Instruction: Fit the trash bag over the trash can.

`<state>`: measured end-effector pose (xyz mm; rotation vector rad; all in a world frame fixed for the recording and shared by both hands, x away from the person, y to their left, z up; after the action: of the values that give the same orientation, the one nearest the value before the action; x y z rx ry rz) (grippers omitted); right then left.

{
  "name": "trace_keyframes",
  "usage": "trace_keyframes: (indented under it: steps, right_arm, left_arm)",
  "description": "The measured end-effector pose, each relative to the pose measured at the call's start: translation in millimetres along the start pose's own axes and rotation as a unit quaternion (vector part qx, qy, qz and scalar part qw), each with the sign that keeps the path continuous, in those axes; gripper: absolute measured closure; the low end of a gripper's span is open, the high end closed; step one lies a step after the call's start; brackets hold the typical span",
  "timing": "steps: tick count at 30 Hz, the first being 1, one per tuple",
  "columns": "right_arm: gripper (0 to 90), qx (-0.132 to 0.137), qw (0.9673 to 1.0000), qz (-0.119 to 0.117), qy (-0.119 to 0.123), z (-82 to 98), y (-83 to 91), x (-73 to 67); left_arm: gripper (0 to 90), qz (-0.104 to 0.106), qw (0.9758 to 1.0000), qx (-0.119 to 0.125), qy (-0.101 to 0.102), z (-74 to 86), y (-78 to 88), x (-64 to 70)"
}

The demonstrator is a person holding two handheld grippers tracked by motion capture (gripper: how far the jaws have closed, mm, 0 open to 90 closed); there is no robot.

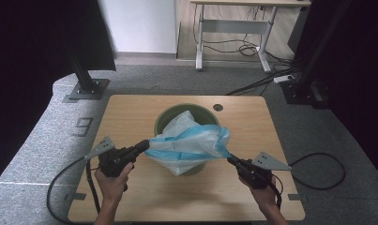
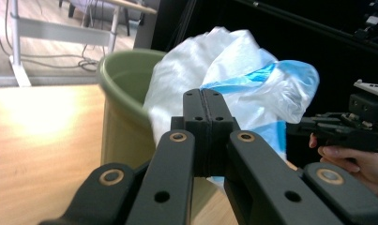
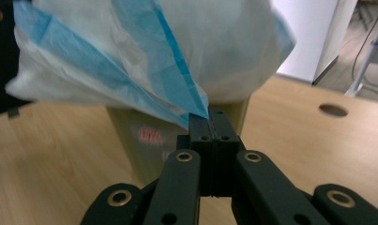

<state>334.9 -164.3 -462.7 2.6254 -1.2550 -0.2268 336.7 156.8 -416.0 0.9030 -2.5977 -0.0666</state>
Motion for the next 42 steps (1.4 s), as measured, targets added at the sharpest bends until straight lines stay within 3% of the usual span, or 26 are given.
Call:
trace_keyframes:
  steps: [6,9,11,13,16,19,21,25,28,31,36,37,38,39,42]
  right_arm:
    - [88.9,-0.029,0.9996,-0.004,-0.004,25.3,-14.7,1.1]
    - [88.9,-0.04,0.9992,-0.004,-0.006,31.9,-22.4,4.1]
    - [88.9,-0.042,0.9991,-0.002,-0.008,31.3,-24.9,5.2]
    - [88.8,-0.039,0.9992,-0.001,-0.006,25.8,-24.7,5.0]
    - [88.8,-0.034,0.9994,0.002,0.011,16.0,-21.2,2.2]
    - [88.8,-0.03,0.9994,0.002,0.016,9.3,-18.7,0.7]
    - [88.8,-0.03,0.9994,0.004,0.016,7.5,-18.5,1.6]
    - [88.8,-0.037,0.9991,0.012,0.019,9.1,-19.5,4.3]
    - [88.8,-0.037,0.999,0.014,0.019,8.5,-20.0,6.3]
    - [88.8,-0.035,0.9992,0.014,0.016,5.9,-19.9,8.2]
    - [88.8,-0.031,0.9993,0.013,0.016,3.5,-18.9,9.1]
    - [88.8,-0.03,0.9993,0.013,0.016,3.3,-18.4,9.1]
    - [88.8,-0.029,0.9994,0.012,0.015,3.9,-17.1,9.2]
    - [88.8,-0.03,0.9994,0.012,0.014,4.7,-16.5,9.1]
    - [88.8,-0.034,0.9993,0.01,0.011,10.2,-16.0,7.4]
  left_arm:
    - [89.5,-0.012,0.9996,-0.014,0.019,18.7,-4.8,-16.6]
    - [89.4,-0.011,0.9996,-0.018,0.018,21.1,-8.5,-17.5]
    - [88.4,-0.011,0.9998,-0.016,0.006,17.6,-9.0,-13.4]
    - [80.4,-0.012,0.9998,-0.016,-0.005,11.6,-9.4,-7.1]
    - [59.1,-0.037,0.9986,-0.009,-0.037,-0.1,-11.5,5.1]
    - [44.4,-0.048,0.9961,-0.028,-0.068,-9.4,-19.0,18.4]
    - [38.0,-0.047,0.9951,-0.04,-0.077,-15.4,-25.6,24.2]
    - [34.3,-0.046,0.9933,-0.056,-0.09,-27.1,-39.5,30.1]
    - [35.4,-0.049,0.9922,-0.069,-0.092,-34.1,-51.1,30.5]
    - [41.9,-0.058,0.9914,-0.079,-0.087,-37.9,-63.6,27.6]
    - [69.3,-0.05,0.991,-0.093,-0.083,-39.6,-74.5,22.0]
    - [69.3,-0.047,0.9909,-0.095,-0.082,-39.6,-75.7,20.6]
    - [78.8,-0.044,0.9916,-0.094,-0.078,-40.1,-77.1,17.9]
    - [82.1,-0.044,0.9916,-0.094,-0.078,-40.1,-77.1,17.9]
    - [85.9,-0.051,0.9945,-0.061,-0.068,-45.0,-72.6,9.4]
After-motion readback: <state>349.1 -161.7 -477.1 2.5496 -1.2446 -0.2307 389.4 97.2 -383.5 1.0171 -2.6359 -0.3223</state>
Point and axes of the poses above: each handheld gripper's, and its own axes: y roughly backward along the jaws, z roughly out of its underside, x roughly to its right, the point moved 8 cm from there along -y, roughly forward along the jaws, and after that the axes turned 4 degrees about z, right-handed, at the moved point
